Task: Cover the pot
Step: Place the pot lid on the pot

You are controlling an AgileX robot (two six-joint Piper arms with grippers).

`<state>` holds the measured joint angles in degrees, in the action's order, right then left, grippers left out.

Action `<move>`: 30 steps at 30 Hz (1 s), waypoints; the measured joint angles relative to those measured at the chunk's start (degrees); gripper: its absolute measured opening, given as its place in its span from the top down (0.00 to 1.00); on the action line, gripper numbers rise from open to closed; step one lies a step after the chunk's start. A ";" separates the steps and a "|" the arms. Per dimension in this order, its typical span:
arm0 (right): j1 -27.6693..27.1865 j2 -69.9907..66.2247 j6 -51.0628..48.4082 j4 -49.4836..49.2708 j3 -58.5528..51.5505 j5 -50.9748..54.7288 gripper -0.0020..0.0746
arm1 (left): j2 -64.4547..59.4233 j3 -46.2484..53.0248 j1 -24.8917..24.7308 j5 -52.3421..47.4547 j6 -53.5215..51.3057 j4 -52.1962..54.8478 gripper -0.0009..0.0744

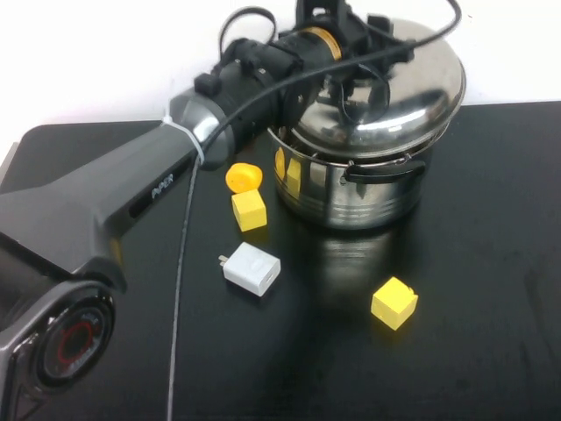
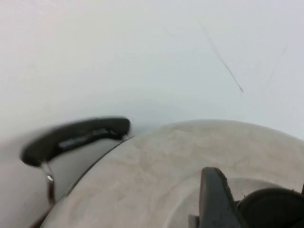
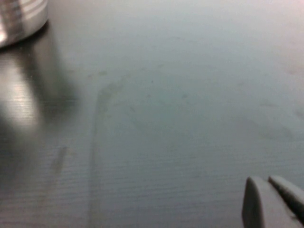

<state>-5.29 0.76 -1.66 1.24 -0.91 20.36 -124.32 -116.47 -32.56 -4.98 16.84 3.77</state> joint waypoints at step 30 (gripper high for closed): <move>0.00 0.00 0.00 0.00 0.00 0.00 0.98 | 1.11 -0.85 -0.24 -10.95 -6.67 2.99 0.57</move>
<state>-5.29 0.76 -1.66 1.24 -0.91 20.36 -123.21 -117.32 -32.80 -15.93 10.17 6.77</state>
